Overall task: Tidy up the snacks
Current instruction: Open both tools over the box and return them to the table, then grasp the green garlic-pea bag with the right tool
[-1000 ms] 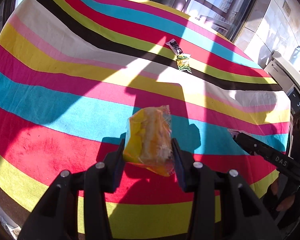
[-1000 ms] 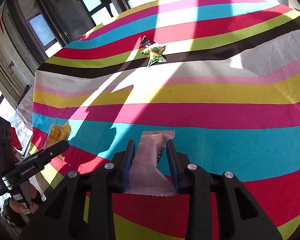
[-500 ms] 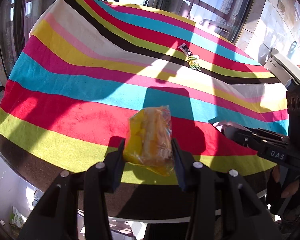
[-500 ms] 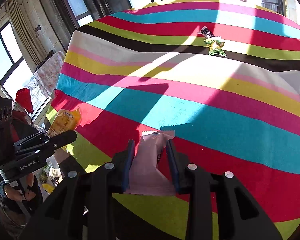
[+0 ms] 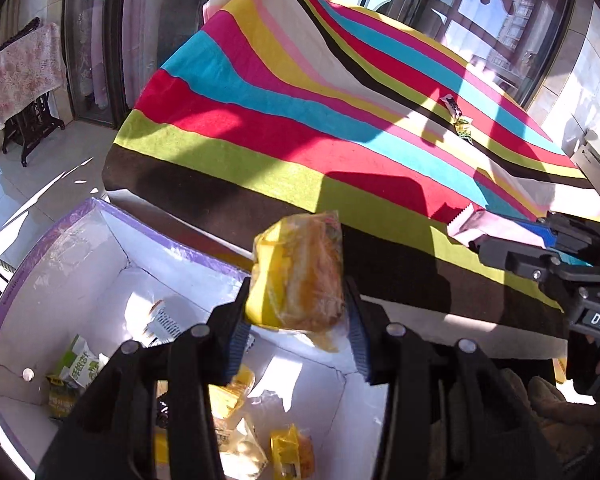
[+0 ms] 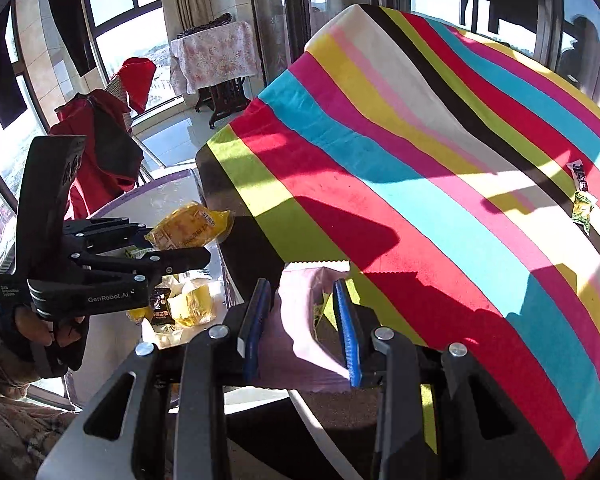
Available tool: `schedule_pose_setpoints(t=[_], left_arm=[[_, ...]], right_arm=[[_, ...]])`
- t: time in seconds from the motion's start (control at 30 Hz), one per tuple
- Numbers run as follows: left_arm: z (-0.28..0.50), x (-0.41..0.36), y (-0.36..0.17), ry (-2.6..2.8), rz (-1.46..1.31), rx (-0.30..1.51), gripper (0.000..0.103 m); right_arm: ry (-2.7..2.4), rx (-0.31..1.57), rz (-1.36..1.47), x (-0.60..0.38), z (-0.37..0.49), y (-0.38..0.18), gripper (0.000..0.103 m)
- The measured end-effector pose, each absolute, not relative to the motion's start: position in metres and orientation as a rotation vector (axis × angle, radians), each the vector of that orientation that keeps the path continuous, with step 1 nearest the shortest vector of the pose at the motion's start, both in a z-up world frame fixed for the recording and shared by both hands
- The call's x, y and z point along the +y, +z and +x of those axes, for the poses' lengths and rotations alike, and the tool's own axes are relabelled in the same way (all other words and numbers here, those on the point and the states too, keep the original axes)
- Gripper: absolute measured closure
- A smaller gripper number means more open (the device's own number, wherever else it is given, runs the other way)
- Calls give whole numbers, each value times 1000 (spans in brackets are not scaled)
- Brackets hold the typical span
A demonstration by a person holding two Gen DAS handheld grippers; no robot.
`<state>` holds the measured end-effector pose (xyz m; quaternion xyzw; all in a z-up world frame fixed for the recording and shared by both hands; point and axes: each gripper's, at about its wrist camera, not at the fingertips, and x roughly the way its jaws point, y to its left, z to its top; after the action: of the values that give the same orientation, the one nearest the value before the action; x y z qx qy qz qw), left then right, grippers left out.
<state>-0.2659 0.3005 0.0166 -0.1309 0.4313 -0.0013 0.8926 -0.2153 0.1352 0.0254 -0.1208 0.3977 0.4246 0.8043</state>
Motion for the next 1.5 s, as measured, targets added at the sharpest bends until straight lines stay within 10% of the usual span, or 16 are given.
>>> schedule_pose_setpoints(t=[0.37, 0.47, 0.8, 1.17, 1.5], left_arm=[[-317, 358, -1, 201, -298, 972, 58], [-327, 371, 0, 312, -305, 949, 22], [-304, 360, 37, 304, -342, 794, 6], [-102, 225, 56, 59, -214, 915, 1], [39, 105, 31, -40, -14, 837, 1]], right_arm=[[1210, 792, -453, 216, -279, 27, 59], [1191, 764, -387, 209, -274, 36, 48], [889, 873, -41, 112, -192, 28, 47], [547, 858, 104, 21, -147, 11, 17], [265, 832, 183, -79, -70, -9, 16]])
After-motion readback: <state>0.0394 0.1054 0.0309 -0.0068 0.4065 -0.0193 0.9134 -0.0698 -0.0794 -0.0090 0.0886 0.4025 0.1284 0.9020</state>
